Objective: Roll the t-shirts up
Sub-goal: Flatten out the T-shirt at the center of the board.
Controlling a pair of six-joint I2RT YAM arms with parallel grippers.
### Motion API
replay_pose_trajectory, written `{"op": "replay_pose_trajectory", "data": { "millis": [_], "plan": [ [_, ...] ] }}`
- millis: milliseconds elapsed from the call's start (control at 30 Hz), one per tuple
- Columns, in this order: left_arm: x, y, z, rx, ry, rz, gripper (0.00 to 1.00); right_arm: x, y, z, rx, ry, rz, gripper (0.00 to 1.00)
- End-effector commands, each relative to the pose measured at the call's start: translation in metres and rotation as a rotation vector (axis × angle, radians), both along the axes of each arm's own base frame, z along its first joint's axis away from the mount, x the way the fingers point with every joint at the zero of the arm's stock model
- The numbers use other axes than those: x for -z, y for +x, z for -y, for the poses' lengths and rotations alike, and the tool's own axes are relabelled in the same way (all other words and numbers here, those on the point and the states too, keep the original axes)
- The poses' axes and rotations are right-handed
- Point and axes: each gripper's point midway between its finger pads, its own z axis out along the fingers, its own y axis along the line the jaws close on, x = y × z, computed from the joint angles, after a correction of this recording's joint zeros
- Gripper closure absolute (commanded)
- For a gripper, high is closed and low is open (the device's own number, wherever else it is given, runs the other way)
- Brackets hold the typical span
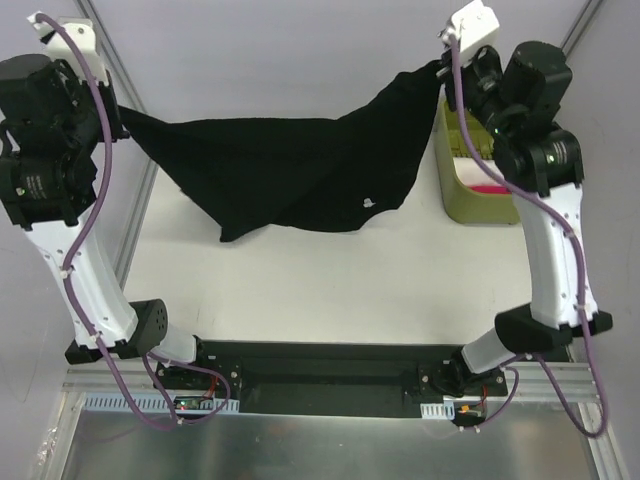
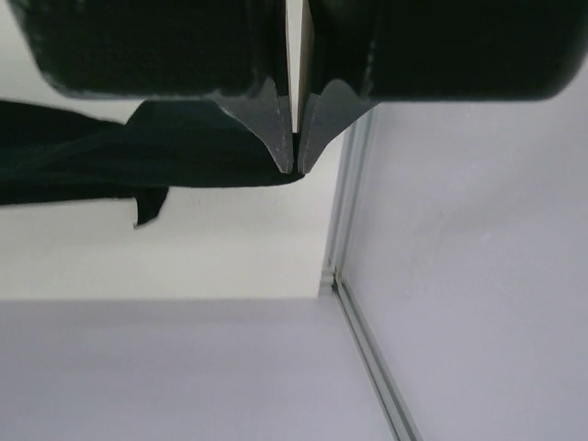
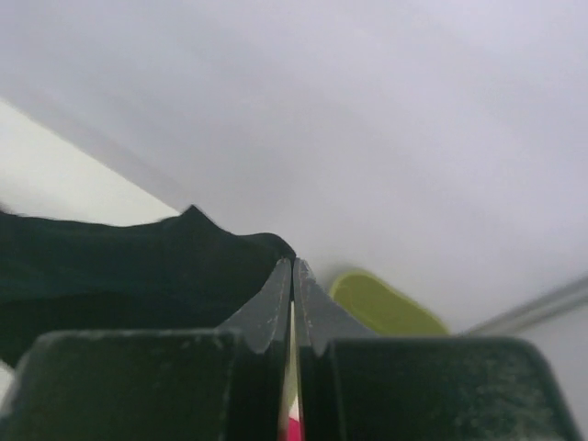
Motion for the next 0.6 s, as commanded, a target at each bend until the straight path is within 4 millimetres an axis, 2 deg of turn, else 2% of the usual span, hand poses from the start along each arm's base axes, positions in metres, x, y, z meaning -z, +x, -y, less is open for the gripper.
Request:
{"op": "replay_pose_trajectory", "data": {
  "millis": [0, 33, 67, 100, 133, 200, 233, 300, 367, 433, 567],
  "plan": [
    [-0.081, -0.037, -0.004, -0.058, 0.026, 0.303, 1.0, -0.042, -0.084, -0.022, -0.11, -0.118, 0.148, 0.99],
    [-0.095, -0.041, -0.004, -0.06, 0.029, 0.361, 1.0, -0.045, -0.095, -0.019, -0.102, -0.135, 0.159, 0.99],
    [-0.108, -0.056, -0.002, -0.06, 0.033, 0.416, 1.0, -0.053, -0.104, -0.015, -0.088, -0.125, 0.175, 0.99],
    [-0.11, -0.059, -0.003, -0.065, 0.039, 0.433, 1.0, -0.06, -0.11, -0.008, -0.058, -0.107, 0.182, 0.99],
    [-0.134, -0.08, -0.001, -0.067, 0.054, 0.535, 1.0, -0.066, -0.12, 0.002, -0.04, -0.089, 0.19, 0.99],
    [-0.142, -0.089, -0.002, -0.078, 0.07, 0.585, 1.0, -0.08, -0.132, 0.023, 0.014, -0.089, 0.23, 1.0],
    [-0.152, -0.103, -0.003, -0.095, 0.08, 0.629, 1.0, -0.086, -0.141, 0.034, 0.043, -0.096, 0.248, 0.99],
    [-0.161, -0.117, -0.004, -0.114, 0.085, 0.665, 1.0, -0.102, -0.156, 0.055, 0.105, -0.13, 0.297, 0.99],
    [-0.164, -0.128, -0.004, -0.121, 0.096, 0.682, 1.0, -0.108, -0.173, 0.068, 0.121, -0.147, 0.326, 0.99],
    [-0.164, -0.136, -0.001, -0.111, 0.088, 0.693, 1.0, -0.109, -0.178, 0.071, 0.125, -0.147, 0.335, 0.99],
    [-0.162, -0.131, 0.013, -0.03, 0.081, 0.685, 1.0, -0.116, -0.181, 0.072, 0.124, -0.142, 0.367, 0.99]
  ]
}}
